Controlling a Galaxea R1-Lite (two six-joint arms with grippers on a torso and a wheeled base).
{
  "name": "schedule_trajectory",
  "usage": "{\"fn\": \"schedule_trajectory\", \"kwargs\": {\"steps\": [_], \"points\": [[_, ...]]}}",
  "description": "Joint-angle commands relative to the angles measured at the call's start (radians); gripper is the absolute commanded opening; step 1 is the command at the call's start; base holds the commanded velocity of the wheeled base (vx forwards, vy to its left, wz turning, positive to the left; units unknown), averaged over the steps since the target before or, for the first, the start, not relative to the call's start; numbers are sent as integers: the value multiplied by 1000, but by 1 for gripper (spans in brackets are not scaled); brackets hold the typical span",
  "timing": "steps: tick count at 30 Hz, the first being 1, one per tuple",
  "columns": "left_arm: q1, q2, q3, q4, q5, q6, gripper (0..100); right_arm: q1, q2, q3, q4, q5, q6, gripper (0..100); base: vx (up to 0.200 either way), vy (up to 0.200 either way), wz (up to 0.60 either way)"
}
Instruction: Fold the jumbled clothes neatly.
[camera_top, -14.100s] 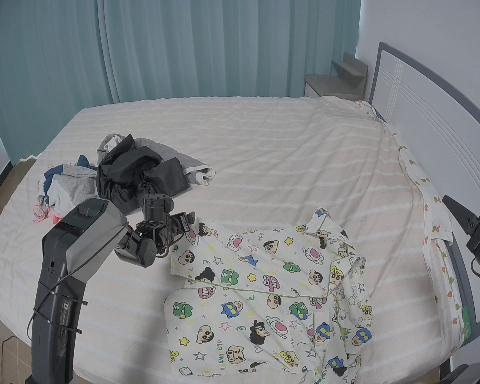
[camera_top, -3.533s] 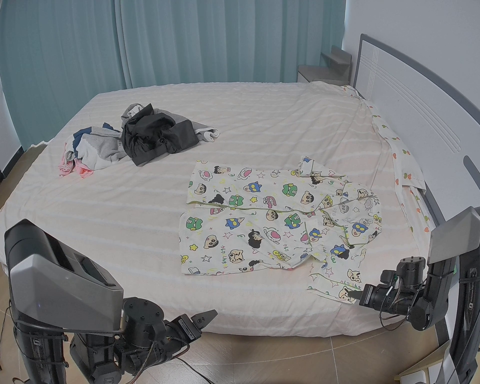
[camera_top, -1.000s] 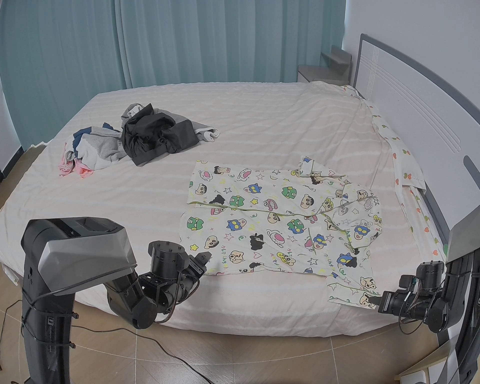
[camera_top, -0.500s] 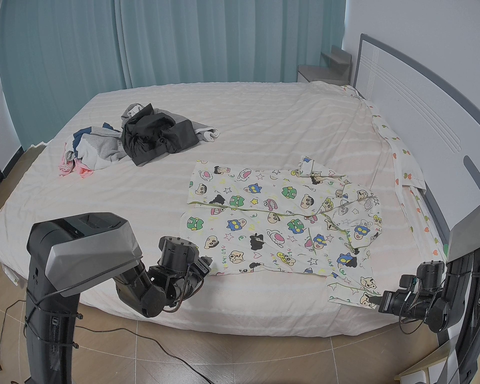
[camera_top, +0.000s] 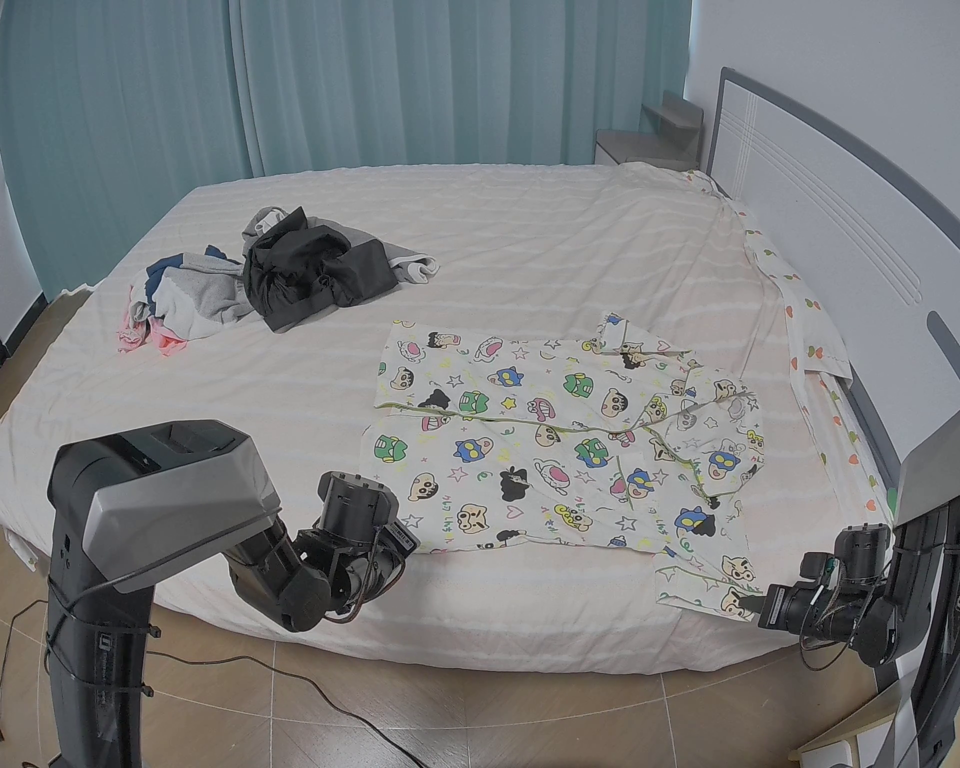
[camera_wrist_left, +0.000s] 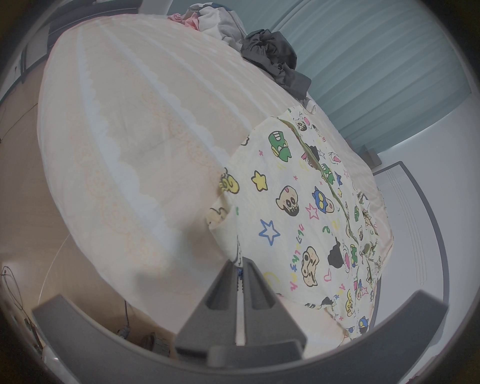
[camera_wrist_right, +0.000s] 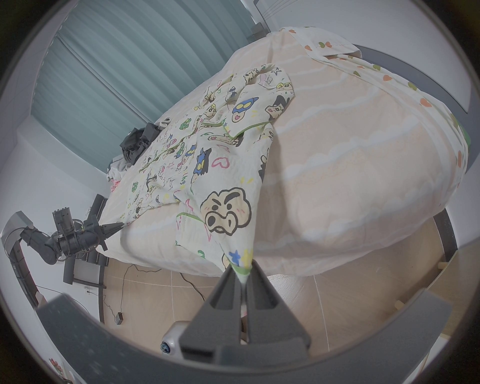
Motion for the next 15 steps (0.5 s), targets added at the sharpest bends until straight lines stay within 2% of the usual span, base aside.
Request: {"fn": "schedule_trajectory", "kwargs": {"steps": [1,15], "points": [[2,-54,40,0,0,1,0,-9,0,17,-8,0,-3,0,0,0,0],[36,-101,131,-6,-8,1,0,-39,11,43,-35,-1,-11,0,0,0,0]]}}
